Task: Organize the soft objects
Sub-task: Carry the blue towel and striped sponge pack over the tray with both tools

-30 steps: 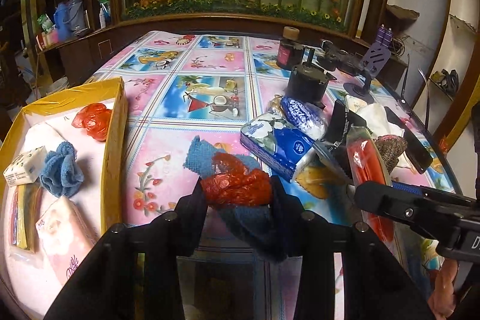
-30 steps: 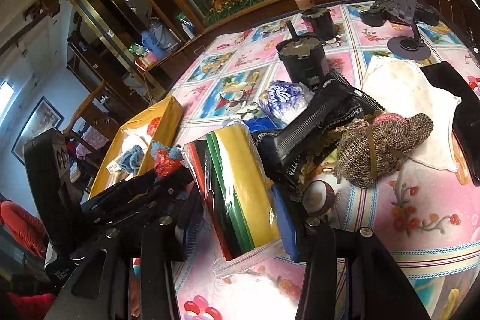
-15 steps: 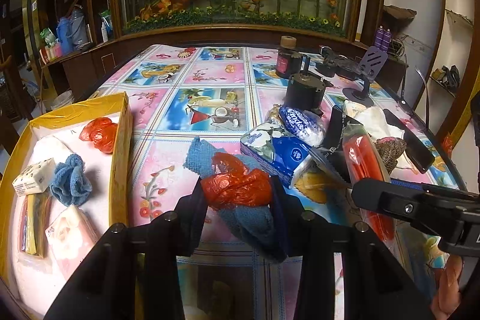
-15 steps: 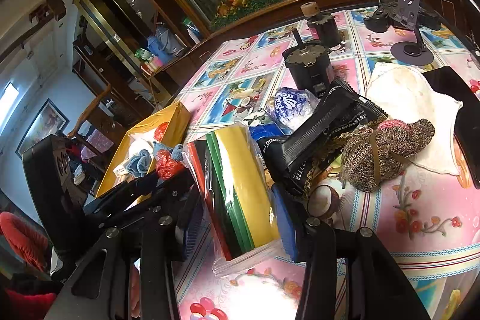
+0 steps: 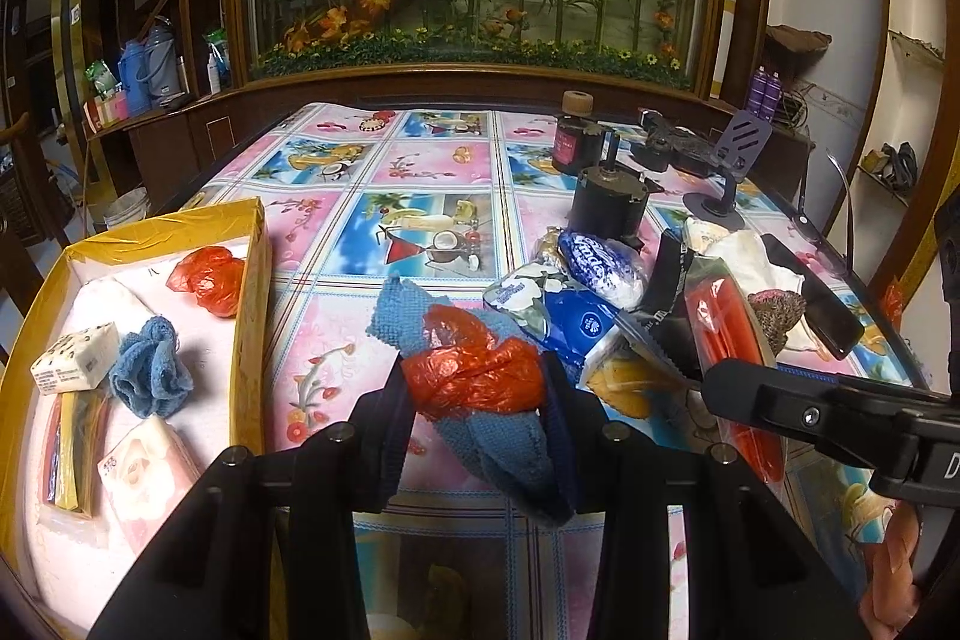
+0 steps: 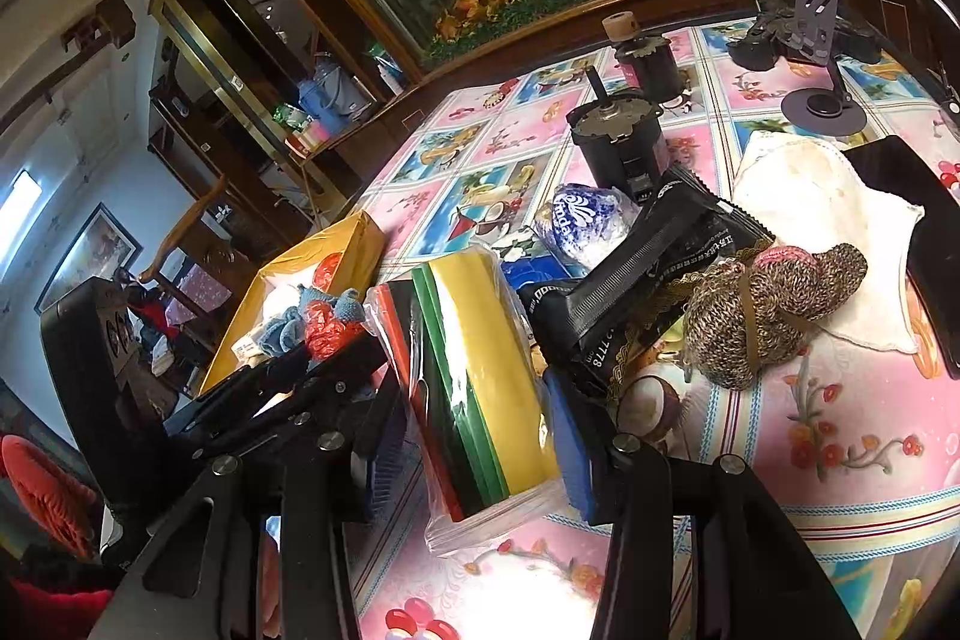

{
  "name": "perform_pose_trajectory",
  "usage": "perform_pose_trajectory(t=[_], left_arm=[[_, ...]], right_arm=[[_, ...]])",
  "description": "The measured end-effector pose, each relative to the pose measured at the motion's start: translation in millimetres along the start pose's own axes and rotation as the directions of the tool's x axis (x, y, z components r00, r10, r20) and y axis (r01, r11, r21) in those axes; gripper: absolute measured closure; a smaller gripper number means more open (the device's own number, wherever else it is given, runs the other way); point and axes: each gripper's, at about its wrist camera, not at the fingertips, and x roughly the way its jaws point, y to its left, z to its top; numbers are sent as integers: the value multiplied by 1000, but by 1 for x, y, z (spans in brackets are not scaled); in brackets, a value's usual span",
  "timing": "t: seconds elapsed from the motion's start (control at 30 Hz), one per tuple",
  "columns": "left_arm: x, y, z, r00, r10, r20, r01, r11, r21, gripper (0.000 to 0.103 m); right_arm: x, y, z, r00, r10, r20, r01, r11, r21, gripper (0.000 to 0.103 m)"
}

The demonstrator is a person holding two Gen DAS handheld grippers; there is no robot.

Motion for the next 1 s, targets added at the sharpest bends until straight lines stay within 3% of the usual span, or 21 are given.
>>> perform_pose_trajectory(t=[0.4,0.67,1.0], left_arm=[[-18,17,4,998,-3,67,8,998,-65,65],[-43,49,6,996,6,86,5,993,-120,64],[-80,123,-4,986,128,108,-102,971,-218,64]], right_arm=[[1,3,6,998,-12,68,10,999,33,54],[18,36,11,993,18,117,-20,1000,16,54],[62,108,5,992,111,57,-107,992,-60,54]])
